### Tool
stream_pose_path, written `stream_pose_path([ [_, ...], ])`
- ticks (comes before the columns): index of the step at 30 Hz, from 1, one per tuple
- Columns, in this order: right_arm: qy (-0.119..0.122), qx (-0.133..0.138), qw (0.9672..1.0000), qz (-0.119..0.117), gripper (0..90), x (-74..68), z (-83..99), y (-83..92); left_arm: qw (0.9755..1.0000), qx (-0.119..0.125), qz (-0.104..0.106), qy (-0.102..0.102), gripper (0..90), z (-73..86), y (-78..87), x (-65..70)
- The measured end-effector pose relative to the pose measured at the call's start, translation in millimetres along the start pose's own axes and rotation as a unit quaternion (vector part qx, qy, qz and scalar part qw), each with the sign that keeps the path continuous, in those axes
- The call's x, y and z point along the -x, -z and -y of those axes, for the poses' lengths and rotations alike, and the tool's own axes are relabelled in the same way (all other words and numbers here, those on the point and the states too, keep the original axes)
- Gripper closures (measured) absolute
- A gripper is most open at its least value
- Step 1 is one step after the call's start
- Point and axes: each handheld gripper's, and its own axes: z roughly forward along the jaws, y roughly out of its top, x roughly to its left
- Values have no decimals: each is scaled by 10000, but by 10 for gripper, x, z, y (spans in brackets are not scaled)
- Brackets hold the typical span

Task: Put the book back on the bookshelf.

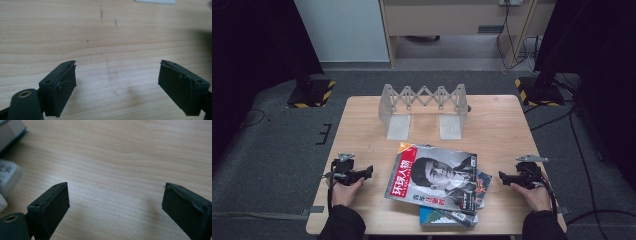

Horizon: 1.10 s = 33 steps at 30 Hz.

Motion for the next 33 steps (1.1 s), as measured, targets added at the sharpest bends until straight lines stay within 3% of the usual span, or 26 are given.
stream_pose_path([
  [2,-64,74,9999,33,79,3,-14,26,10000,30,70,18,134,-6,28,11],
  [4,-152,297,9994,91,90,5,-45,92,9994,193,291,40,137,-14,120,56],
  [13,-312,468,9984,75,103,-48,-117,211,9959,582,689,5,163,3,305,165],
  [18,-278,518,9983,-39,106,-112,-147,238,9943,607,873,-32,203,11,353,220],
  [21,-339,666,9971,-129,108,-182,-189,282,9919,650,1094,-10,209,32,399,269],
  [24,-245,826,9960,-237,113,-278,-231,345,9900,630,1259,-120,219,77,440,347],
  [28,-211,929,9948,-351,113,-370,-277,393,9882,608,1393,-186,233,114,480,400],
  [33,-128,991,9941,-420,118,-460,-308,422,9877,517,1464,-178,252,152,480,436],
])
